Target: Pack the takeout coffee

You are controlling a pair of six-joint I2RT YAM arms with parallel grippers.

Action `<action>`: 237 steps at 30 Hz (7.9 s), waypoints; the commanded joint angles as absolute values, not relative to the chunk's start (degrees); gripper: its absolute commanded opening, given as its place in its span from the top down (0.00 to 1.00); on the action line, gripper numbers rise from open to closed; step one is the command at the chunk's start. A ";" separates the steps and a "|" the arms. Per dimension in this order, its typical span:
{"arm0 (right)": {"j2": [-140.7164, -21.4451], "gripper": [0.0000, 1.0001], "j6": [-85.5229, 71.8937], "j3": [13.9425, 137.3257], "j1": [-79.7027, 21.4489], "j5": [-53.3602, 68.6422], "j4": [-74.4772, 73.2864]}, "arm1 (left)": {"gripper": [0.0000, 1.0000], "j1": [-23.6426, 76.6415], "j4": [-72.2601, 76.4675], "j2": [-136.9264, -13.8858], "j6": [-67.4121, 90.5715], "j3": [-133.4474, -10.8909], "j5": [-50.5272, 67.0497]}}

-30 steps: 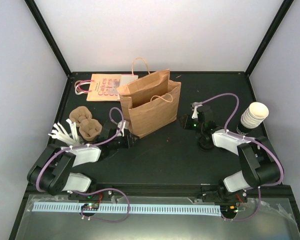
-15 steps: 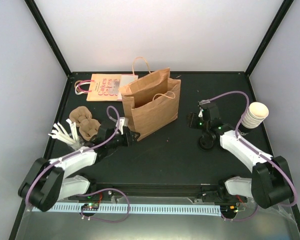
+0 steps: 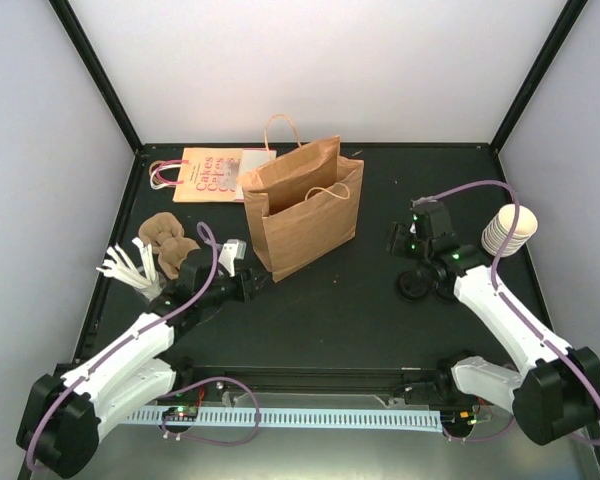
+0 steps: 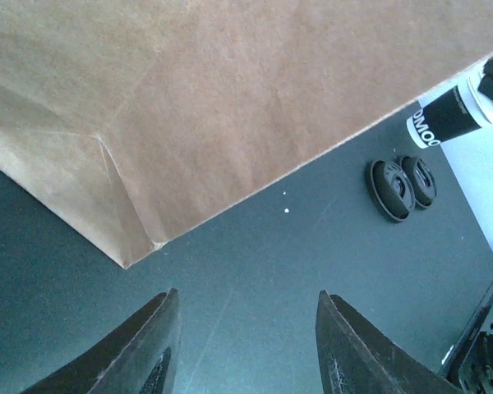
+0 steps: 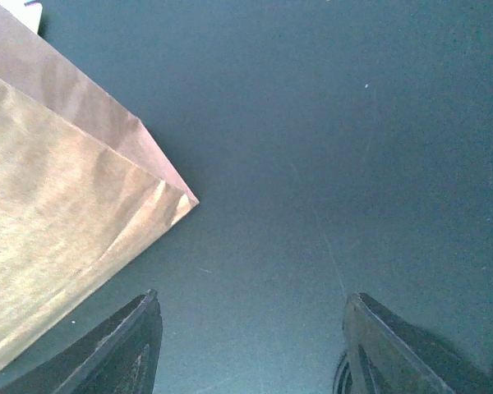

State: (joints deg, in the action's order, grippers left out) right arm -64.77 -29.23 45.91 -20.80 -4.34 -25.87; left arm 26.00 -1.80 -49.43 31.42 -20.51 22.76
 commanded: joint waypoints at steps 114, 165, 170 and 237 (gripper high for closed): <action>-92.74 0.51 -29.28 94.56 16.81 -11.63 -67.41 | 0.01 26.28 -27.74 -41.52 33.50 -33.83 27.86; -95.20 0.78 -29.01 92.75 13.10 -14.27 -66.37 | 0.01 26.28 -29.87 -40.92 30.62 -35.16 26.63; -94.89 0.96 -29.10 92.59 13.10 -14.06 -66.50 | 0.01 26.28 -30.45 -40.61 30.25 -35.35 26.32; -93.36 0.99 -22.33 124.74 -9.01 -22.26 -86.21 | 0.01 26.24 -30.42 -38.79 30.54 -36.91 27.11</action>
State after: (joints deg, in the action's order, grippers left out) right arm -95.39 -26.06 124.38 -4.38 -30.00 -85.69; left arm 26.00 -30.39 -39.72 30.63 -34.48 26.79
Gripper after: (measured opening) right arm 0.029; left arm 0.988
